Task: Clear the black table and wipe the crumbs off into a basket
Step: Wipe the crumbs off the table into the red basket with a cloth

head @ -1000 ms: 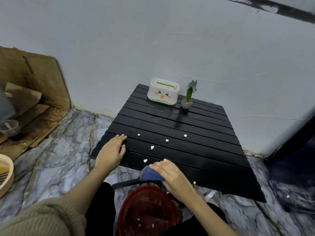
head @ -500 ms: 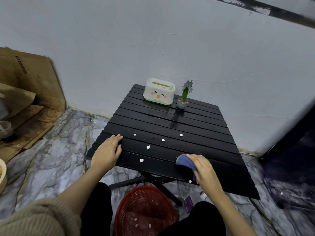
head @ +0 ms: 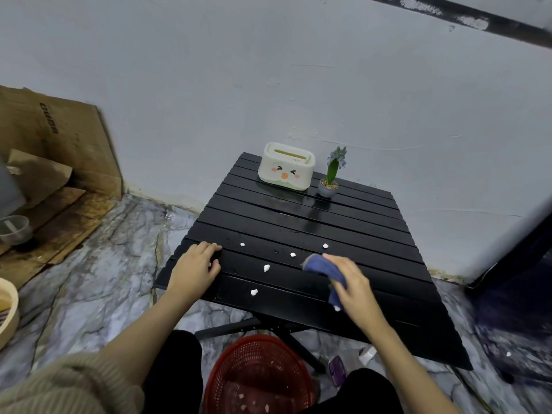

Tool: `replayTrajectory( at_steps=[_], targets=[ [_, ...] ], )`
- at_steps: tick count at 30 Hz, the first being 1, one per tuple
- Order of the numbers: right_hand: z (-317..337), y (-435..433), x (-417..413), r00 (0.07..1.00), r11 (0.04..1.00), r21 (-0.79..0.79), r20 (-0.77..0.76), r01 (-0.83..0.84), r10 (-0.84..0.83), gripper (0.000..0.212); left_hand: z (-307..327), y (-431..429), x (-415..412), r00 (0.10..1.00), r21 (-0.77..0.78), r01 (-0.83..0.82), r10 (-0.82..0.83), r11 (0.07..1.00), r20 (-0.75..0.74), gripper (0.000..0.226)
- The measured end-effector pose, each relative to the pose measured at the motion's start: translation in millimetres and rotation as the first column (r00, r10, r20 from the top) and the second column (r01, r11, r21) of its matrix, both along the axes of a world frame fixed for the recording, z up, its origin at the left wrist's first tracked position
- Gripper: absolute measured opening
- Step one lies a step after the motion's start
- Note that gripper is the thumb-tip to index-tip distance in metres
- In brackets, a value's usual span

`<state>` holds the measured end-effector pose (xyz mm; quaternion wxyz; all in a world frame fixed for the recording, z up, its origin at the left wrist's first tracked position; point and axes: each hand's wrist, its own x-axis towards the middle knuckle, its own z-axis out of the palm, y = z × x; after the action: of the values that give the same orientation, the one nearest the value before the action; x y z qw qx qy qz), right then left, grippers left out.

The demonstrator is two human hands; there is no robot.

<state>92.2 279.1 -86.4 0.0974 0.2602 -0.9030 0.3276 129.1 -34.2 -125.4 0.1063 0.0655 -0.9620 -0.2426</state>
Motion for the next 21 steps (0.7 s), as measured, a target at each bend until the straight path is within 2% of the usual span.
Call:
replayTrajectory(
  at_steps=[4,7,12,15,21],
  targets=[
    [2,22,-42,0.986,0.988,0.03,0.061,0.152,-0.153,0.042,-5,-4,-6,0.998,0.057,-0.019,0.023,0.998,-0.063,0.03],
    [-5,28,-69,0.95,0.964,0.038,0.165,0.262,-0.265,0.035,-8,-4,-6,0.995,0.095,0.003,0.006,0.996,-0.103,0.028],
    [-31,-1,-103,0.896,0.932,0.075,0.259,0.355,-0.362,0.035,-7,-3,-5,0.994,0.121,0.003,0.01,0.993,-0.107,0.029],
    [-31,-33,-110,0.918,0.961,0.081,0.283,0.264,-0.276,0.038,-6,-2,-5,0.995,0.138,-0.005,0.019,0.99,-0.098,0.029],
    [-30,-82,-80,0.963,0.991,0.118,0.269,-0.055,0.021,0.043,-6,-3,-2,0.996,0.191,-0.036,0.051,0.981,-0.075,0.032]
  ],
)
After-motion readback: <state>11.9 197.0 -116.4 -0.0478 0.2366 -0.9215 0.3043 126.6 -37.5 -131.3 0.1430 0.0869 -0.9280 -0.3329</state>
